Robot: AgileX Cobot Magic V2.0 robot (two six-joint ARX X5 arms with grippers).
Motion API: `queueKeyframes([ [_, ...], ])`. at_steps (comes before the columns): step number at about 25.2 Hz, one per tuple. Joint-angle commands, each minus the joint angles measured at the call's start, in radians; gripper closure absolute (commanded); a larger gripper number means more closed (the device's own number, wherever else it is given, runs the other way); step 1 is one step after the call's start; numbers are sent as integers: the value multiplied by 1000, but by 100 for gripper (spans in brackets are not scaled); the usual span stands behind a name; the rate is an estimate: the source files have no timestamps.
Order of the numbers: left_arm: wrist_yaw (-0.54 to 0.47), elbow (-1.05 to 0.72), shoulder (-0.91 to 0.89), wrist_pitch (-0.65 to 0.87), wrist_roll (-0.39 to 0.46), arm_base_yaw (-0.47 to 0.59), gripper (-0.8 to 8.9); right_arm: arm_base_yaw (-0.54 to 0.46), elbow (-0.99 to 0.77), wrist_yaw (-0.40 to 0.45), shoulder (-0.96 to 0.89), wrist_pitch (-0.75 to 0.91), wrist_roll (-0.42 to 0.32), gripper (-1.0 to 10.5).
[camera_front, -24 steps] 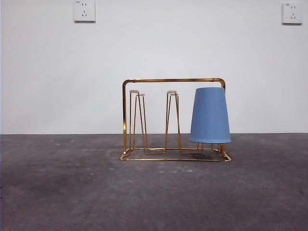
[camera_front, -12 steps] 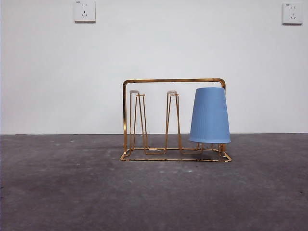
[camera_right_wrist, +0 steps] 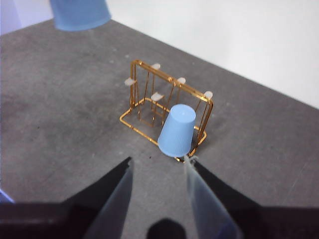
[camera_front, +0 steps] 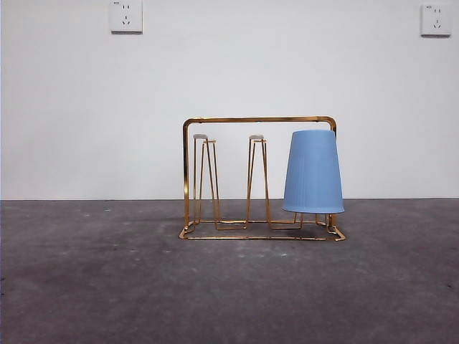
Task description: Pick up cup 1,put cup 1 in the cup rack,pick up cup 2,put cup 2 in the cup rack
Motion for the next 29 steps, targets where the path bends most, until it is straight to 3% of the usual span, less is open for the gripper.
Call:
queueKeyframes([
  [1, -25, -3, 50, 20, 33, 14, 820, -1, -4, -2, -3, -12, 39, 766],
  [13, -15, -23, 241, 123, 8, 82, 820, -1, -4, -4, -3, -98, 72, 766],
  [18, -18, -164, 239, 299, -48, 97, 820, -1, -4, -3, -3, -98, 72, 766],
  [29, -41, -338, 243, 529, -50, 124, 820, -1, -4, -3, -3, -107, 71, 829],
])
